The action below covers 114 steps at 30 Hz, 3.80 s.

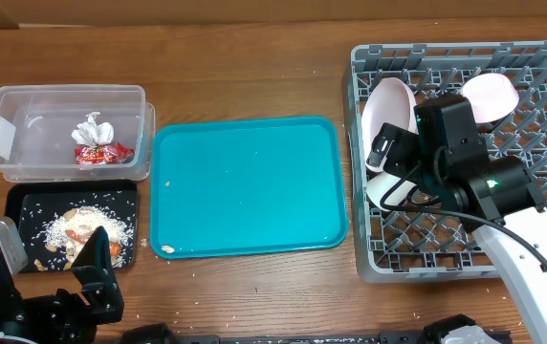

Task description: Sort waste into correct bins and load items into the dishwasher

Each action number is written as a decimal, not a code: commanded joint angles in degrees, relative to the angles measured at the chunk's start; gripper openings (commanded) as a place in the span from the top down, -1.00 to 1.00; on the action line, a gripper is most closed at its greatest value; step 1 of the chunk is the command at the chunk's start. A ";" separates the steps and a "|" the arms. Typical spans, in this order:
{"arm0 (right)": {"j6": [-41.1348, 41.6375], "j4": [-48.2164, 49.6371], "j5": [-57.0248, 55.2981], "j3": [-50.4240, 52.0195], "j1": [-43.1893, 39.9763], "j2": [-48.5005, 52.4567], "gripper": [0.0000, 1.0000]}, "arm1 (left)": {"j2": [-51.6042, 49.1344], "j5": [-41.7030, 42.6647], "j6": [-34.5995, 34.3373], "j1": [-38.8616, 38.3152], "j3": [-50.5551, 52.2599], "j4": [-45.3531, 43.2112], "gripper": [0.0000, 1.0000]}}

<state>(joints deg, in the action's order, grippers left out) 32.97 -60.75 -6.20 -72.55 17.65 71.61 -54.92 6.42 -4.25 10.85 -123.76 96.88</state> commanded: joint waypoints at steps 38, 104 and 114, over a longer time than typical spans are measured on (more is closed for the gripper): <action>-28.48 43.21 19.58 60.74 -5.16 -68.15 -1.00 | -0.31 -0.66 1.07 -0.37 0.20 -0.11 -1.00; -28.33 57.48 19.80 72.11 -4.98 -71.45 -1.00 | 2.73 0.15 1.70 -0.39 8.22 -8.94 -1.00; -28.33 57.48 19.80 72.11 -4.98 -71.45 -1.00 | 23.71 5.46 1.73 -1.81 54.71 -37.20 -1.00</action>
<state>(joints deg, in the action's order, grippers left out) 4.64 -3.60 13.30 -1.06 12.43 0.84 -36.91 9.47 -3.79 10.24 -79.92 62.87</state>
